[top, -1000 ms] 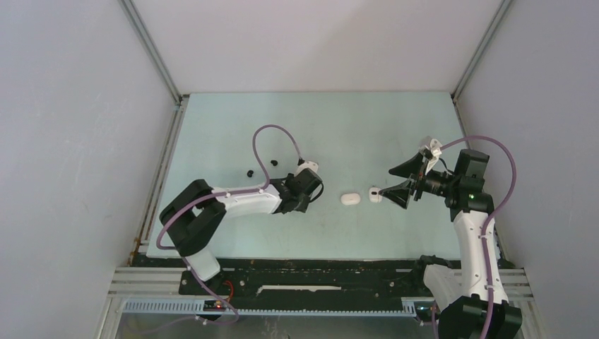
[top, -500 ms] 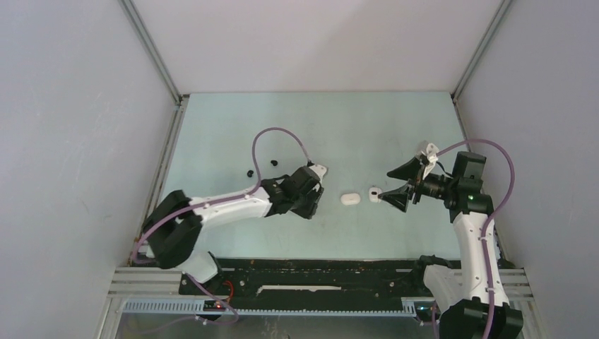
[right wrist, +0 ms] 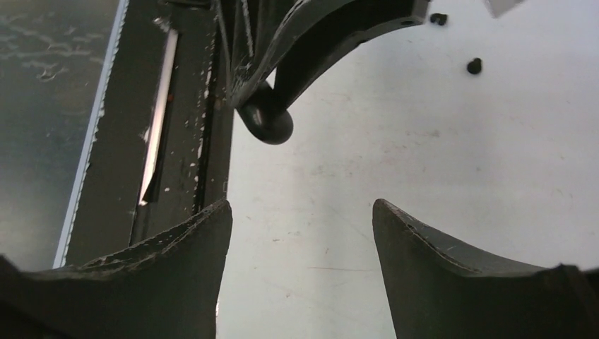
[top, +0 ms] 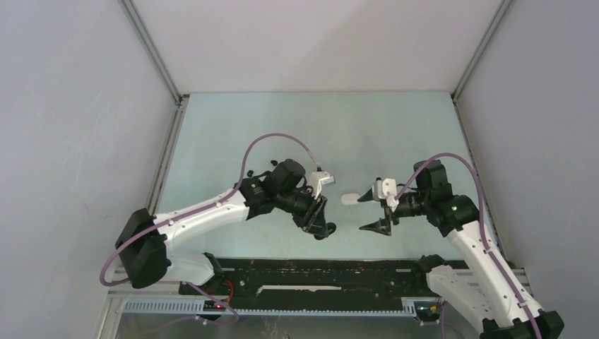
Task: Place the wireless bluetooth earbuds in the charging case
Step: Pick up the charging case at the center of the board.
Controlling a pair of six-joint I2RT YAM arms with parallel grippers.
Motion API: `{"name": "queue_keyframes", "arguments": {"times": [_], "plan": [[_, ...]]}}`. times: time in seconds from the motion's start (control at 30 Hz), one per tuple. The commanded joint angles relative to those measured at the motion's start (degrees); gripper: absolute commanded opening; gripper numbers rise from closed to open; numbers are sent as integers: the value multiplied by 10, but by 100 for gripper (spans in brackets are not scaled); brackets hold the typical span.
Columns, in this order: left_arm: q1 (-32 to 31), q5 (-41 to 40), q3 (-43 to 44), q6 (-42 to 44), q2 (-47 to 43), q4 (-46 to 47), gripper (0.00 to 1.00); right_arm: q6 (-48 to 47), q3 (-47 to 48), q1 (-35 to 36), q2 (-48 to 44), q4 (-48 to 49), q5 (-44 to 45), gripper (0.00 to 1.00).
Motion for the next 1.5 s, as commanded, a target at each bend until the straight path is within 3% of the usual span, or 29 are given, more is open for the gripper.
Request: {"name": "queue_keyframes", "arguments": {"times": [0.0,0.2,0.3,0.67,0.97,1.23,1.3,1.37,1.47], "plan": [[16,145,-11,15,-23,1,22,-61,40,48,10,-56,28,75],[30,226,-17,-23,-9,59,21,-25,65,204,36,-49,148,69],[34,255,-30,-62,-1,117,21,-6,62,247,41,-30,181,67],[41,281,-48,-141,12,211,20,22,80,291,64,4,205,63],[44,290,-39,-170,39,243,21,35,93,316,85,9,211,52],[45,298,-41,-198,45,275,23,43,93,317,91,10,209,36],[45,298,-40,-203,47,278,25,44,93,317,92,9,207,31],[49,295,-40,-209,48,277,32,45,93,316,90,6,204,22],[59,272,-57,-191,21,277,42,52,92,301,87,0,188,16]]}}
